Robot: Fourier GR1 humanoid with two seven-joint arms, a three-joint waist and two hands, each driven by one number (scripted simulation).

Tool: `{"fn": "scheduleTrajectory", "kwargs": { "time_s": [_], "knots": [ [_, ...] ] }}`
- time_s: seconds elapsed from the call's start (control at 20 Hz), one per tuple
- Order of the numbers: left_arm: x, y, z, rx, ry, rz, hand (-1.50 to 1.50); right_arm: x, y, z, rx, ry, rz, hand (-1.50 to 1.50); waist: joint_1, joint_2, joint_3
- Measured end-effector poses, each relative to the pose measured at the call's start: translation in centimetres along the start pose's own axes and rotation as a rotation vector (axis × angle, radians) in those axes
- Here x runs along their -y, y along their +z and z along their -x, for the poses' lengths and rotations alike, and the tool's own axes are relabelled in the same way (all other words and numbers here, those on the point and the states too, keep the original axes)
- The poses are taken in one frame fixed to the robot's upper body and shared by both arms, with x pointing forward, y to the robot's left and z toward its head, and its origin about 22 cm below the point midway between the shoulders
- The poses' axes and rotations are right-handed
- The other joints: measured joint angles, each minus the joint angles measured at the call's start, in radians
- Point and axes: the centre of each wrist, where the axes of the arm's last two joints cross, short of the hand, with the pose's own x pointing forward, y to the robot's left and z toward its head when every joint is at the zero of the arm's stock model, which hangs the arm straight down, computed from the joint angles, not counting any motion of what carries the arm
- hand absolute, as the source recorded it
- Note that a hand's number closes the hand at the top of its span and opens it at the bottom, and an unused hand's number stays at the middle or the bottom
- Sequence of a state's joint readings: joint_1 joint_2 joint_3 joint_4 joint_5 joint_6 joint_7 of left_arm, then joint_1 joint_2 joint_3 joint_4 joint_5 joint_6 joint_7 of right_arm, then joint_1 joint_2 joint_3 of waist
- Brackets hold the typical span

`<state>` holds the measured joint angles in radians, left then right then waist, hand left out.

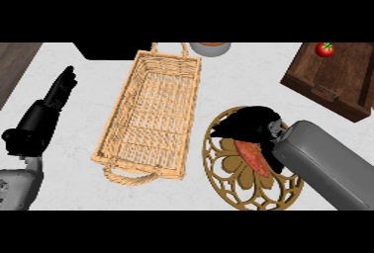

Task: Pick the sweet potato from the placemat and place it in the basket

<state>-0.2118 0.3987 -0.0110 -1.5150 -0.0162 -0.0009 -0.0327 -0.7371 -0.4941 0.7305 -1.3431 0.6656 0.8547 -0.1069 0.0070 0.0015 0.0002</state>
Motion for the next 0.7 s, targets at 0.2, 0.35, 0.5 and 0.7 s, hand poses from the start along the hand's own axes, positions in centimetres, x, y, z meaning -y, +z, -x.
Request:
{"fn": "scheduleTrajectory", "kwargs": {
  "time_s": [0.2,0.35,0.5,0.7],
  "knots": [
    [0.0,-0.1,-0.5,-0.003,-0.004,-0.004,0.0,-1.4,-0.4,0.9,0.011,0.005,0.018,-1.5,-0.001,-0.001,0.0],
    [0.4,0.1,-0.6,-0.003,-0.002,-0.01,0.0,-1.7,-0.7,1.0,0.013,0.005,0.026,-1.5,-0.002,-0.001,0.0],
    [0.6,0.2,-0.2,-0.003,0.001,-0.01,0.0,-3.2,-1.3,1.6,0.016,-0.003,0.035,-1.5,-0.003,-0.001,0.0],
    [0.6,0.1,-0.8,-0.004,0.001,-0.003,0.0,-3.6,-2.0,1.5,0.019,-0.018,0.038,-1.5,-0.003,-0.001,0.0]
  ]
}}
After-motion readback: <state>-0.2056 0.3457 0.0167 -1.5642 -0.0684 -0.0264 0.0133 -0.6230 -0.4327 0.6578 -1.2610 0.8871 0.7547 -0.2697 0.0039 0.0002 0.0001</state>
